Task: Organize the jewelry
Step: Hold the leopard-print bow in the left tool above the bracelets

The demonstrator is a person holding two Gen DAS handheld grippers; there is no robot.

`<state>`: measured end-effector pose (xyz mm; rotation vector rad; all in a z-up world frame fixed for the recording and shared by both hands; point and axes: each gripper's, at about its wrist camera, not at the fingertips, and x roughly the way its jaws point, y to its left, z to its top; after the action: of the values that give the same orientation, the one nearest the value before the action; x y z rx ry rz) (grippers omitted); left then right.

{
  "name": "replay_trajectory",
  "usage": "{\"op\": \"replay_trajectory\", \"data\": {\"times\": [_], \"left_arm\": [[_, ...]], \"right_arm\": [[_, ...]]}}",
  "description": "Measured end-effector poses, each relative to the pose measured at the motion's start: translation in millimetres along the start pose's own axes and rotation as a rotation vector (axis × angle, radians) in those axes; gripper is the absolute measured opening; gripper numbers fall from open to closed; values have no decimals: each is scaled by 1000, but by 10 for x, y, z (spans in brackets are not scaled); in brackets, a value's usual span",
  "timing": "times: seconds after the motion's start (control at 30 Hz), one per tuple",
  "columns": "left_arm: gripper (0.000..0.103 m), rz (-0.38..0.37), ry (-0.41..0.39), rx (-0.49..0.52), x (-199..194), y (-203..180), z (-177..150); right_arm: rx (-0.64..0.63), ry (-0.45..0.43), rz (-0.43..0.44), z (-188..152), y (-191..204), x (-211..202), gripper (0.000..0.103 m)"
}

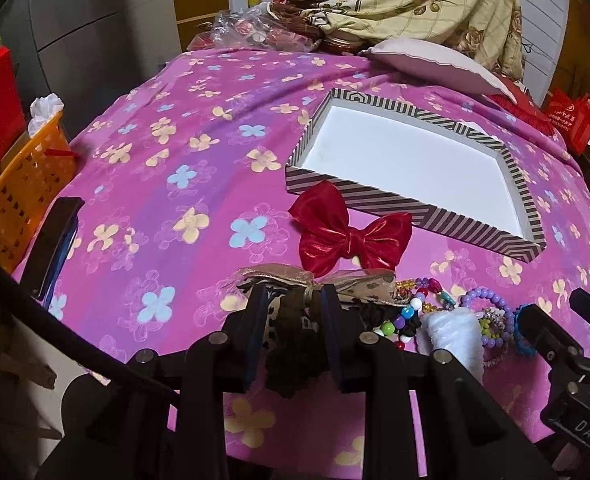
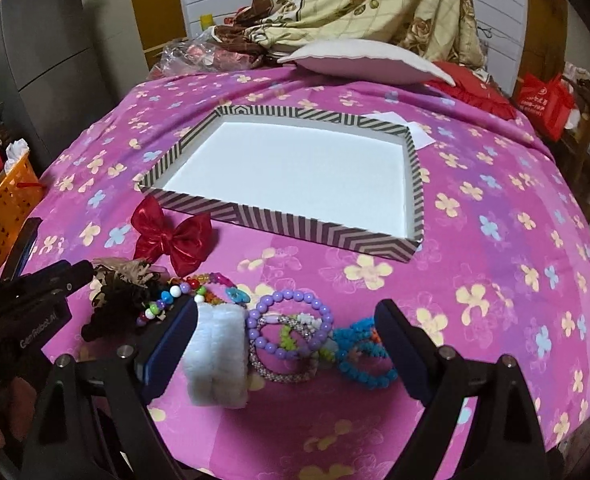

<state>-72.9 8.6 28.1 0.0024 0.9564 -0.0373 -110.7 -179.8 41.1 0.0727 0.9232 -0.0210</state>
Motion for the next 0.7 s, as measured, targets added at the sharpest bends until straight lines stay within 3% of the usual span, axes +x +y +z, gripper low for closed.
{"op": "replay_trajectory", "data": {"times": [0.7], "left_arm": [[33,-24,3,-4,-66,-48,-9]], "right_arm": [[42,35,-14,-36,10,39,92]]}}
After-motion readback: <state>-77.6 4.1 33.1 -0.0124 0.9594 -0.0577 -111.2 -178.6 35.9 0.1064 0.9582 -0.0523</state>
